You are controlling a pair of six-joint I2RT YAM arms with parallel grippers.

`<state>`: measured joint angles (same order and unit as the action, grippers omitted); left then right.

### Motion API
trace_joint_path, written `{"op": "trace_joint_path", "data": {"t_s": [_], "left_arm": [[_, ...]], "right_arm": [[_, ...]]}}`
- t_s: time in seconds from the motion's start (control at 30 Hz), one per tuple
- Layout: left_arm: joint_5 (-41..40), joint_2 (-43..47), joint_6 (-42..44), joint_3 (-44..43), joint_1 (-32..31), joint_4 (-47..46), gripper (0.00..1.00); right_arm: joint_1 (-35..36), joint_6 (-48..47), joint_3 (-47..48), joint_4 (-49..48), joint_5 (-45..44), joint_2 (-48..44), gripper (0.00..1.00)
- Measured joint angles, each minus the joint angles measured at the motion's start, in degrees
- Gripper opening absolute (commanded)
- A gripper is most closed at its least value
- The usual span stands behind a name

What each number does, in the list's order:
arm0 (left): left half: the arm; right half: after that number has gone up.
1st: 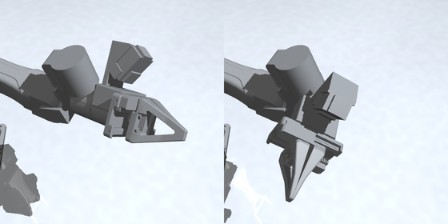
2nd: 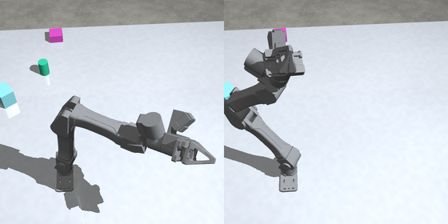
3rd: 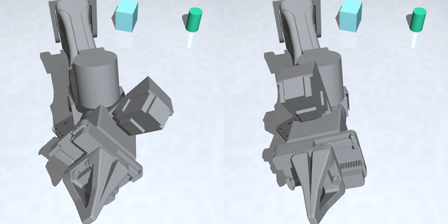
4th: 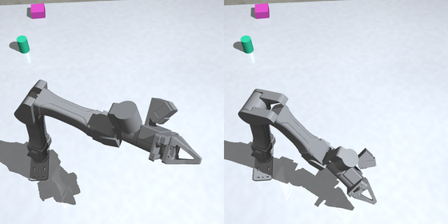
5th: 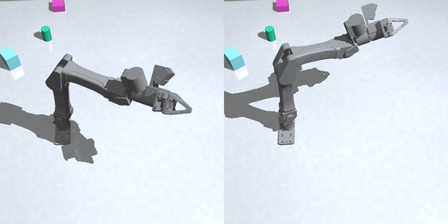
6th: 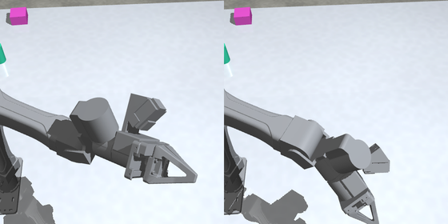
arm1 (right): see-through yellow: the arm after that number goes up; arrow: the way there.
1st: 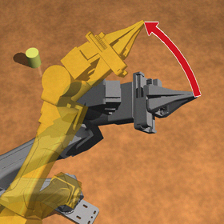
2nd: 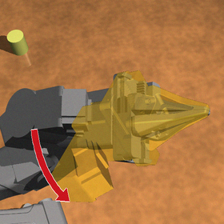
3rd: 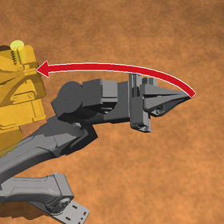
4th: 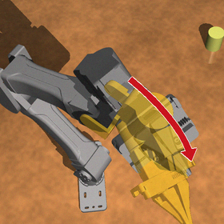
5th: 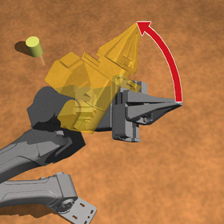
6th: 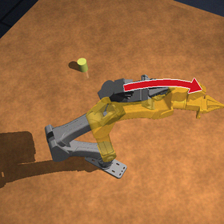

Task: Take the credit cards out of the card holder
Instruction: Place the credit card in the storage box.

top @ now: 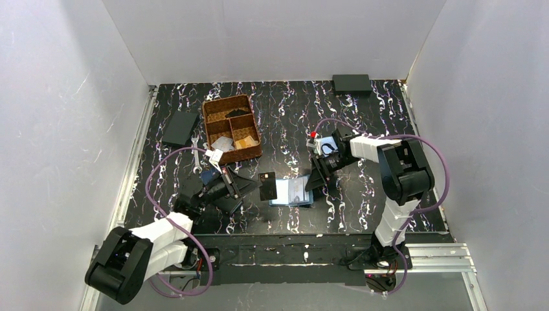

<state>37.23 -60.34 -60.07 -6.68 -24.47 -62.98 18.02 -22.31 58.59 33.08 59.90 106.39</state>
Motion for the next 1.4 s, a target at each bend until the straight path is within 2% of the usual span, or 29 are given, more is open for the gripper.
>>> {"op": "trace_joint_path", "data": {"t_s": [0.1,0.33,0.53,0.73,0.93,1.1,1.33,1.4], "left_arm": [[0.4,0.7,-0.4,0.0,0.0,0.9,0.0],[1.3,3.4,-1.4,-1.8,0.8,5.6,0.0],[5.2,5.4,-0.6,-8.5,6.2,15.5,0.0],[10.6,5.2,2.3,-19.9,14.7,28.5,0.0],[17.6,-0.3,4.2,-29.8,23.8,35.8,0.0],[21.1,-6.3,5.7,-34.6,29.7,41.0,0.0],[21.2,-14.8,11.3,-41.3,32.7,49.4,0.0],[19.1,-20.0,16.4,-46.8,32.9,56.6,0.0]], "right_arm": [[-0.4,0.0,0.6,-0.1,-2.8,0.0,0.7],[-4.6,-1.5,0.9,0.5,-8.4,-3.3,0.79],[-9.4,-5.7,1.3,3.1,-8.4,-11.3,0.81],[-10.9,-7.7,1.3,4.5,-7.3,-13.4,0.81],[-10.9,-8.8,1.3,5.9,-6.3,-13.5,0.81],[-11.3,-9.4,1.3,6.2,-5.7,-14.1,0.81],[-12.5,-9.5,1.3,6.5,-5.1,-15.2,0.82],[-12.6,-9.5,1.3,6.6,-4.6,-15.2,0.81]]}}
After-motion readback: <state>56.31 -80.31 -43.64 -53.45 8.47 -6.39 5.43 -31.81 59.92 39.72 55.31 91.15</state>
